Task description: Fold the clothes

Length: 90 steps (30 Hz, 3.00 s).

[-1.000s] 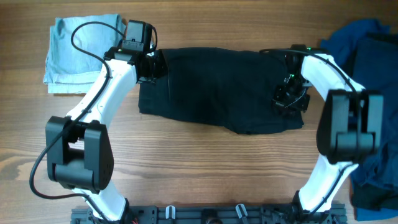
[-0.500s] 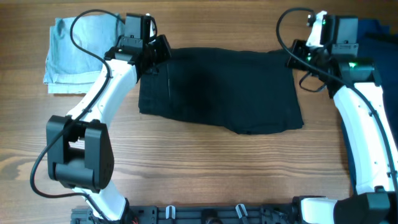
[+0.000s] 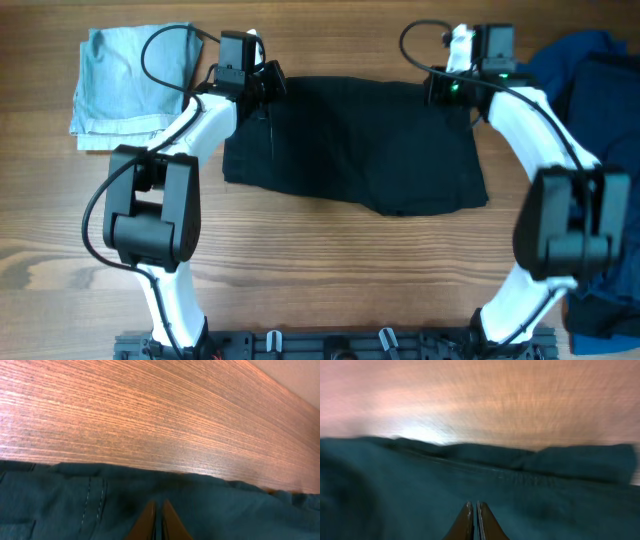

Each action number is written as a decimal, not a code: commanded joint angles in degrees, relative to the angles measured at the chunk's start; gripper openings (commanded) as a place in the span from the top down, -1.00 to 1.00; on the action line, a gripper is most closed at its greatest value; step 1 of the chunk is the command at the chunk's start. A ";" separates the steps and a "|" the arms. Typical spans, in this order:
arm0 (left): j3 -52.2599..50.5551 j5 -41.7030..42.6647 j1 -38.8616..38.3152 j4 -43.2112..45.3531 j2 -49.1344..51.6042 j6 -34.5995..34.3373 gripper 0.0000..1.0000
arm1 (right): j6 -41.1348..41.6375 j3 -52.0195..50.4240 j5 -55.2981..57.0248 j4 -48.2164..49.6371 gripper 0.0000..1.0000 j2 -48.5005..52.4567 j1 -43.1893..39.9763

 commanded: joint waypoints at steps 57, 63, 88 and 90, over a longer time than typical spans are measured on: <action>-0.04 -8.37 3.61 0.09 6.69 0.15 0.80 | -1.38 0.11 29.44 13.42 0.91 13.44 -1.44; -0.02 -8.37 3.61 2.95 5.73 0.46 0.83 | -1.70 0.57 29.46 17.09 0.88 11.04 -1.44; -0.04 -10.93 10.10 -11.98 -10.51 4.59 0.90 | -0.31 5.01 1.44 7.91 0.86 -2.58 5.62; -0.04 -10.93 10.69 -11.65 -8.04 4.61 0.91 | -0.70 5.01 1.49 10.03 0.75 0.68 6.67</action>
